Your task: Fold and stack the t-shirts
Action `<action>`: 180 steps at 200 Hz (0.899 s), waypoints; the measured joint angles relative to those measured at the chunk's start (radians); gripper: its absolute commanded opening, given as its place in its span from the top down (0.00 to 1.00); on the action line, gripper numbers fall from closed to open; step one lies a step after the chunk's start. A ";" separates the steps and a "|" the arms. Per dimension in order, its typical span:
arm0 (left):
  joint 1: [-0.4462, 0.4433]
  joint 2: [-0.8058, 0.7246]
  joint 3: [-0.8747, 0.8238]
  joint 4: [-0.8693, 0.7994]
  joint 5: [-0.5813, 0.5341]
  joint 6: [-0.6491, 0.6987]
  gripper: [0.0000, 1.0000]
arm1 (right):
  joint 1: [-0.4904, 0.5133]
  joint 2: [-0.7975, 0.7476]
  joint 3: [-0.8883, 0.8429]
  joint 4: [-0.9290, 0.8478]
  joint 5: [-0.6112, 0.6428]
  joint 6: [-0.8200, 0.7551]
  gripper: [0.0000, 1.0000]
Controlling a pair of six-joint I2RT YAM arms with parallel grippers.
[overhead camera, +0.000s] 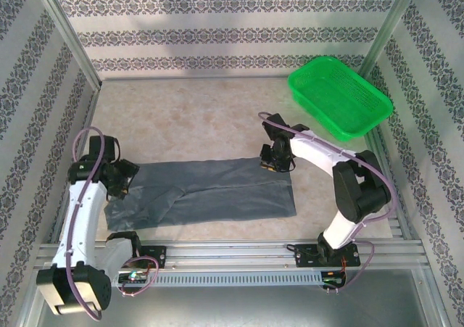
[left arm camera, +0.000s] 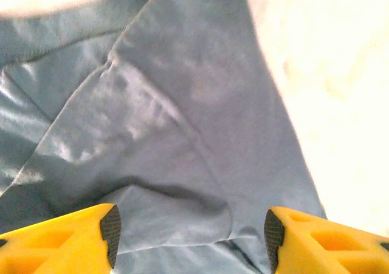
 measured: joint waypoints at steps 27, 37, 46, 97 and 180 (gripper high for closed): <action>0.000 0.120 0.021 0.051 -0.014 0.005 0.50 | 0.000 0.056 0.000 0.031 -0.019 0.053 0.76; 0.000 0.166 0.009 0.087 -0.010 0.004 0.54 | 0.000 0.076 0.000 0.038 -0.020 0.071 0.76; 0.000 0.203 -0.007 0.127 -0.003 0.000 0.57 | 0.000 0.092 0.002 0.039 -0.019 0.084 0.76; -0.046 0.489 -0.066 0.344 0.096 -0.010 0.59 | -0.008 0.200 0.113 -0.022 -0.016 0.156 0.76; -0.043 0.869 0.243 0.470 0.216 0.058 0.52 | -0.080 0.437 0.477 -0.185 -0.016 0.202 0.73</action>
